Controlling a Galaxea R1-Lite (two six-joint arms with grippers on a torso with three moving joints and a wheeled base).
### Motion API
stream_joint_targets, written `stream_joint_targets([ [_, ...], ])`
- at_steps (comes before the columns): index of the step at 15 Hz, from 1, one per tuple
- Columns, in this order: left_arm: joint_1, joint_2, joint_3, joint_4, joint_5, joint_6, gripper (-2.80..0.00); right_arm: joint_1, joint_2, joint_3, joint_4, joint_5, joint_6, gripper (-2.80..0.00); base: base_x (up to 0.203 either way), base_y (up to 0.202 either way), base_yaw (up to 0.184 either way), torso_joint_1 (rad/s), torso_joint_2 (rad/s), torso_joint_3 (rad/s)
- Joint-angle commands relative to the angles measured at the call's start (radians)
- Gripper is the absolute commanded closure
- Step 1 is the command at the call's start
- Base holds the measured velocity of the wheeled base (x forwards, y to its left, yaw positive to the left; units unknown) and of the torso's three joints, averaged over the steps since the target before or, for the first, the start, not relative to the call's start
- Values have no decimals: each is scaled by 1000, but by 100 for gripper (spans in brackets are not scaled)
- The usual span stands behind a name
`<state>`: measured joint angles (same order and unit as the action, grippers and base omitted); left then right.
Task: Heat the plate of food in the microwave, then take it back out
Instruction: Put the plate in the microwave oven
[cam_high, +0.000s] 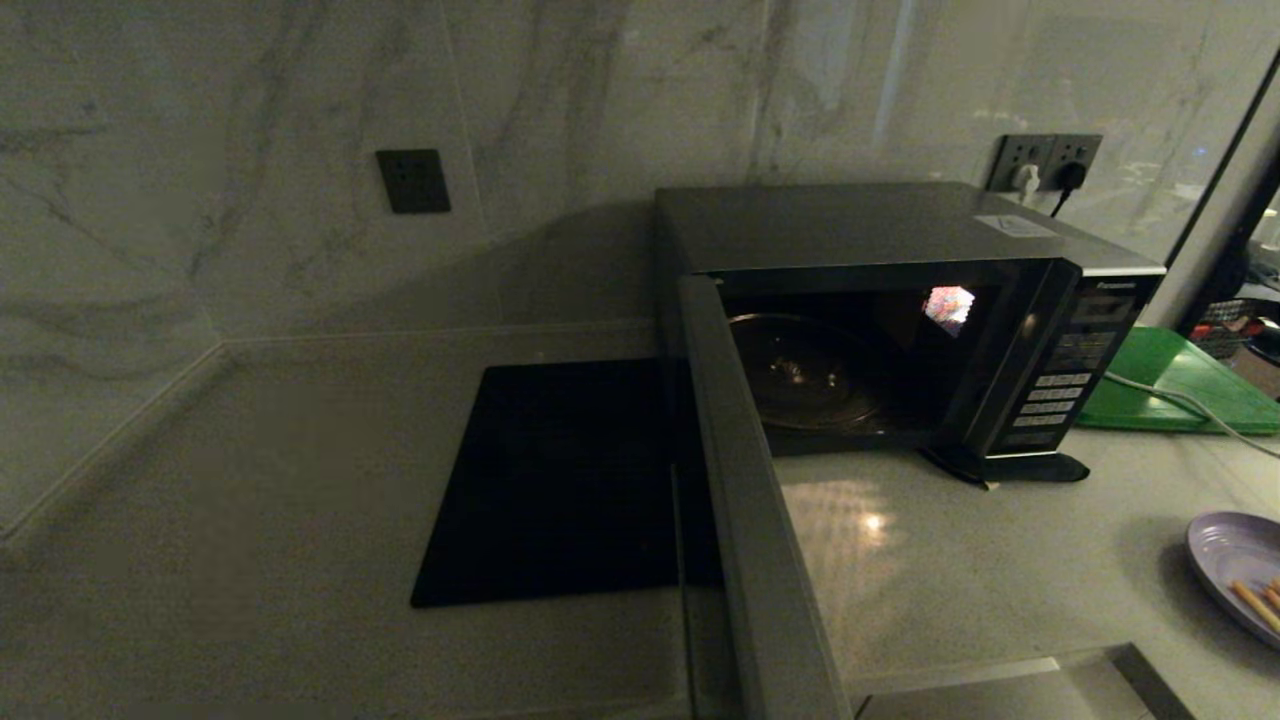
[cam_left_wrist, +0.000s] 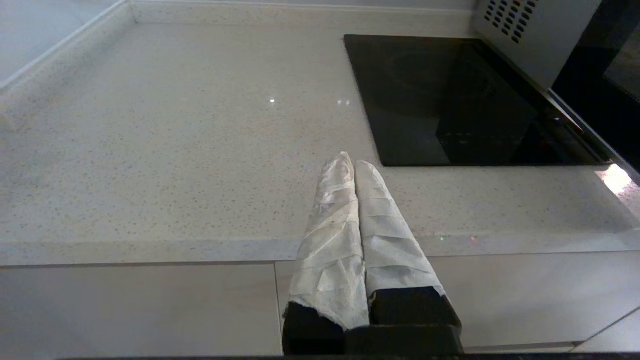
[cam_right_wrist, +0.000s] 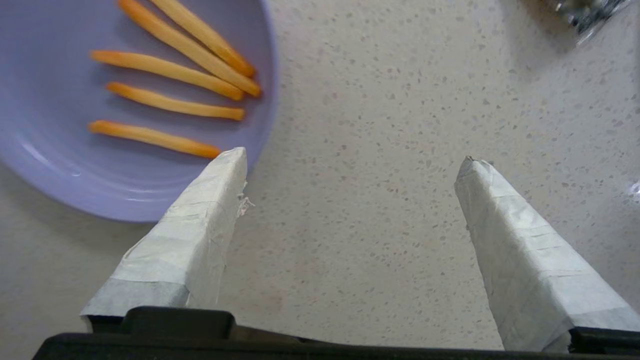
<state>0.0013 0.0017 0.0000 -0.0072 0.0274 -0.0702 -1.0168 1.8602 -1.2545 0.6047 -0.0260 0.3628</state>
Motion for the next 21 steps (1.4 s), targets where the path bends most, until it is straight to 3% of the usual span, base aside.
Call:
stream_joint_targets([
  [1, 0, 0, 0, 0, 2, 0, 0, 2, 32, 7, 1, 1, 5, -280, 0, 0, 0, 0, 0, 0],
  [6, 0, 0, 0, 0, 1, 0, 0, 5, 111, 19, -133, 6, 7, -280, 0, 0, 0, 0, 0, 0],
  [13, 0, 0, 0, 0, 1, 0, 0, 41, 172, 9, -218, 9, 26, -280, 0, 0, 0, 0, 0, 0],
  [21, 0, 0, 0, 0, 0, 0, 0, 58, 220, -14, -233, 5, 37, -280, 0, 0, 0, 0, 0, 0],
])
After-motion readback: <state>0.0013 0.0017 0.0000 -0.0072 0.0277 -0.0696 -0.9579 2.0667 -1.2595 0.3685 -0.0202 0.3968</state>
